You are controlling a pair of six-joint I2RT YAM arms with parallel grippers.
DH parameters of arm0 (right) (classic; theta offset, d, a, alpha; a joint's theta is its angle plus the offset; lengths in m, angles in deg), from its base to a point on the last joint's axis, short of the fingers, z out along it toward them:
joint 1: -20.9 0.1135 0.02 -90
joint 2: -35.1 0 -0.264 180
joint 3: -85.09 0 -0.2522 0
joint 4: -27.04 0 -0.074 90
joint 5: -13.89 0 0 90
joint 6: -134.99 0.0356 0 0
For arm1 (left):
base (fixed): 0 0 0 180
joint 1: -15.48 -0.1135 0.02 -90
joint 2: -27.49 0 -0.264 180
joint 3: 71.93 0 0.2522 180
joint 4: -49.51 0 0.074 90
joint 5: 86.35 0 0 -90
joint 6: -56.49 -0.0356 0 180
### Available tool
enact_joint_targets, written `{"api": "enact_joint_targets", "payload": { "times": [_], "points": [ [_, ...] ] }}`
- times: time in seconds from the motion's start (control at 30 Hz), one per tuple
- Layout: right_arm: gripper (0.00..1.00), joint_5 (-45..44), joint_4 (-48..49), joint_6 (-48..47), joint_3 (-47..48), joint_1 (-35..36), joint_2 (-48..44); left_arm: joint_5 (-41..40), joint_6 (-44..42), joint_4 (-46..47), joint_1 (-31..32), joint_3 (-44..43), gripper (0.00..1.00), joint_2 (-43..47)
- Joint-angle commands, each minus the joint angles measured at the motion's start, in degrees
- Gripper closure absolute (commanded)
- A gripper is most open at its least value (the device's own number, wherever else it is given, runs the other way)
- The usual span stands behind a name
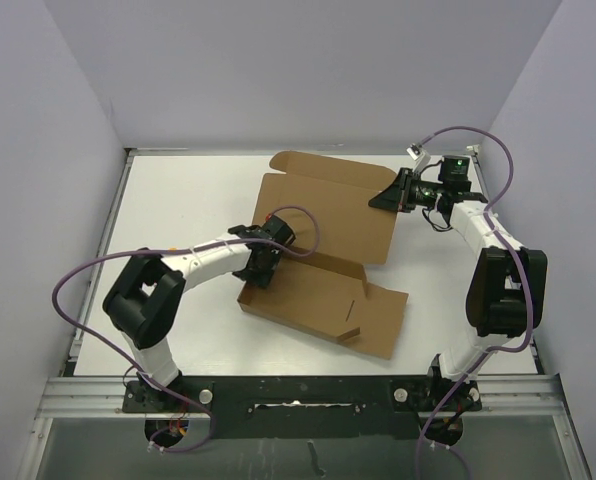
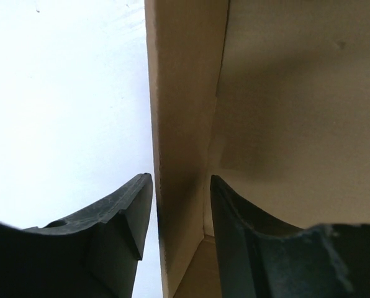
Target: Fold the paper box
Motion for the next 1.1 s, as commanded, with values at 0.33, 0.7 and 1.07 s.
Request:
{"api": "enact_joint_targets", "payload": {
  "times": [0.33, 0.7, 1.07],
  "points": [
    [1.00, 0.2, 2.5, -0.5, 0.6, 0.8, -0.5, -0.5, -1.4, 4.0, -1.4, -4.9, 0.81, -5.2],
    [1.00, 0.4, 2.4, -0.6, 0.9, 0.8, -0.4, -3.9, -2.6, 2.9, -1.6, -2.7, 1.00, -5.8],
    [1.00, 0.8, 1.5, -1.8, 1.7, 0.7, -0.3, -0.2, -0.6, 1.7, -1.5, -6.5, 0.44, 2.3]
  ]
}}
